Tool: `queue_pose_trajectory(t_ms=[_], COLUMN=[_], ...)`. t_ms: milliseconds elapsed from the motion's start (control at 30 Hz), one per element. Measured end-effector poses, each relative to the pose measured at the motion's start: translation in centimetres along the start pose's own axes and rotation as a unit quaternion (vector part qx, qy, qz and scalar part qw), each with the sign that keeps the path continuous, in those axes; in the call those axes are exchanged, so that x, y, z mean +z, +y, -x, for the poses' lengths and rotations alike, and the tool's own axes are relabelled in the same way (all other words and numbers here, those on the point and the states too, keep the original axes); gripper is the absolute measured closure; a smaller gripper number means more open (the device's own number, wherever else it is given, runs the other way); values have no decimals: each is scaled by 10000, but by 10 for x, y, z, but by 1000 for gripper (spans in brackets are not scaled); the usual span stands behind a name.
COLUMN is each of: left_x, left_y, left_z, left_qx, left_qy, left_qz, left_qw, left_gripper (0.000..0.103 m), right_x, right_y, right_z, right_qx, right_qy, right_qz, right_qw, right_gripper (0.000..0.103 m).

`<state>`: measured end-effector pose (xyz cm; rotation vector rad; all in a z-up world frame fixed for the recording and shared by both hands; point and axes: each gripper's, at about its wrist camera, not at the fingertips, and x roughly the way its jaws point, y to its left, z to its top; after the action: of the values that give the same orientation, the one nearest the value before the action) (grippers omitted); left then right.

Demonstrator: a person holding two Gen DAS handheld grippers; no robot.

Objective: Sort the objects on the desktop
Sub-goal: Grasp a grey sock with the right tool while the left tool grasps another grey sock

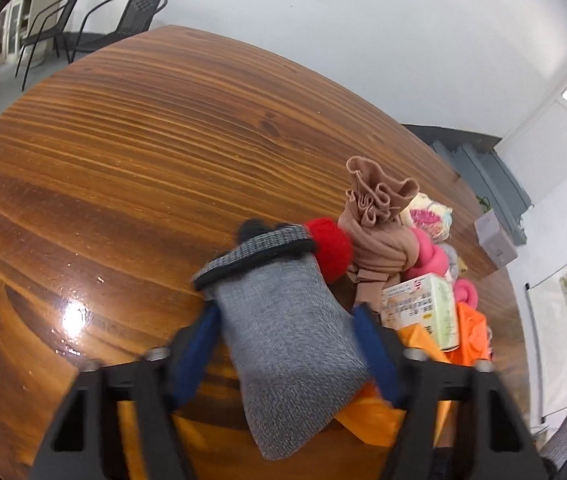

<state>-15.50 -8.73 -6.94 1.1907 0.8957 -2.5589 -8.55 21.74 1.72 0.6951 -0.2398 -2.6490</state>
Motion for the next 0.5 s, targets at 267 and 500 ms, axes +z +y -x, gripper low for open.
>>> queue_pose_trajectory(t_ms=[267,500], left_x=[5,-1], left_y=[12,4], left_z=[30,83], left_qx=[-5,8], left_qy=[-408,-1098], left_qz=[-3,-361], left_qw=[9992,9933], left_gripper=[74,78], right_x=[-3,-4], right_y=[-1,0], right_z=[-3,-4], right_qx=[-164,-264], right_qy=[-29,-89], right_qz=[29,85], right_qw=[9999,9996], right_gripper=[59,59])
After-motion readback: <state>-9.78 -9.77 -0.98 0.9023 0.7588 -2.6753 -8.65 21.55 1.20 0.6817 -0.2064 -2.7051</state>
